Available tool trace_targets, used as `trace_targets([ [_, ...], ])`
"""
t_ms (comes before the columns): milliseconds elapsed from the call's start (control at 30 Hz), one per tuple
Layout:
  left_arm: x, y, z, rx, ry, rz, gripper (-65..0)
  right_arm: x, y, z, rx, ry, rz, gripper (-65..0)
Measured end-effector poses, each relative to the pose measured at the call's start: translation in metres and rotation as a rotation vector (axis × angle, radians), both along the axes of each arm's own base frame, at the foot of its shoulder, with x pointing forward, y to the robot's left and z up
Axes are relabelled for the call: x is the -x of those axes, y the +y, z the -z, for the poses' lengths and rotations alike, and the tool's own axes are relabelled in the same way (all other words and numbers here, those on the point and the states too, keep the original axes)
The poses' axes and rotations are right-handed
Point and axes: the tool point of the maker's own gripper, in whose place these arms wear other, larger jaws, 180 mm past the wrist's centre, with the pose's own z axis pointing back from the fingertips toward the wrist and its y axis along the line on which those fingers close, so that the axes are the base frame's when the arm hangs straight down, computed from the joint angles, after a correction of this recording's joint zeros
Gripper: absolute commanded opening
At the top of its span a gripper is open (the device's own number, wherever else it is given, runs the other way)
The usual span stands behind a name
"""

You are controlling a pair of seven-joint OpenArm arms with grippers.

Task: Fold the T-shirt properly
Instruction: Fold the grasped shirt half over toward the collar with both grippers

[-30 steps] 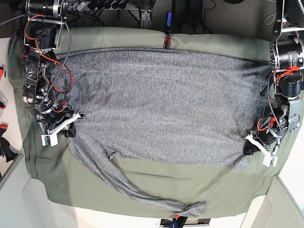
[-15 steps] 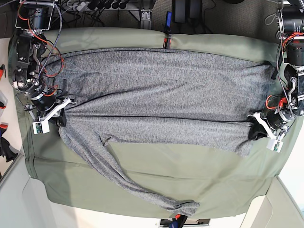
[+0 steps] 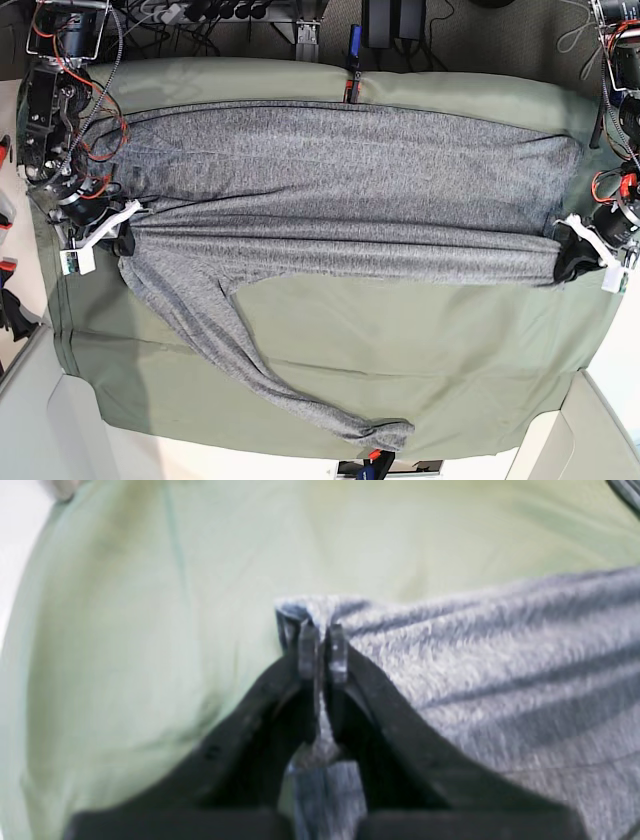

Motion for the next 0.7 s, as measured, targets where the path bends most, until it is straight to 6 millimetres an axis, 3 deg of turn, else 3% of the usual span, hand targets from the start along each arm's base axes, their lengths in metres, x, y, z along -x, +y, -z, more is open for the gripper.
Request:
trace_targets([
  [233,0.019,0.000,0.009,0.009,0.026,-0.004,-65.0,0.030,-0.005,-0.006,-0.021,-0.017,-0.005,-65.0],
  [500,0.030,-0.001,0.019,0.028,0.054,-0.007,-64.3,0.042,-0.005,0.000,-0.047,0.002,0.005,-63.9],
  [600,0.030,-0.001,0.019,0.028,0.055,-0.008,-50.3,0.039,-0.004,-0.004,-0.067,-0.014,0.012,-42.9],
  [700,0.029,0.001,0.018,0.028,0.052,-0.014,-43.3,0.035,-0.006,-0.009,-0.071,-0.052,0.024,-30.4],
])
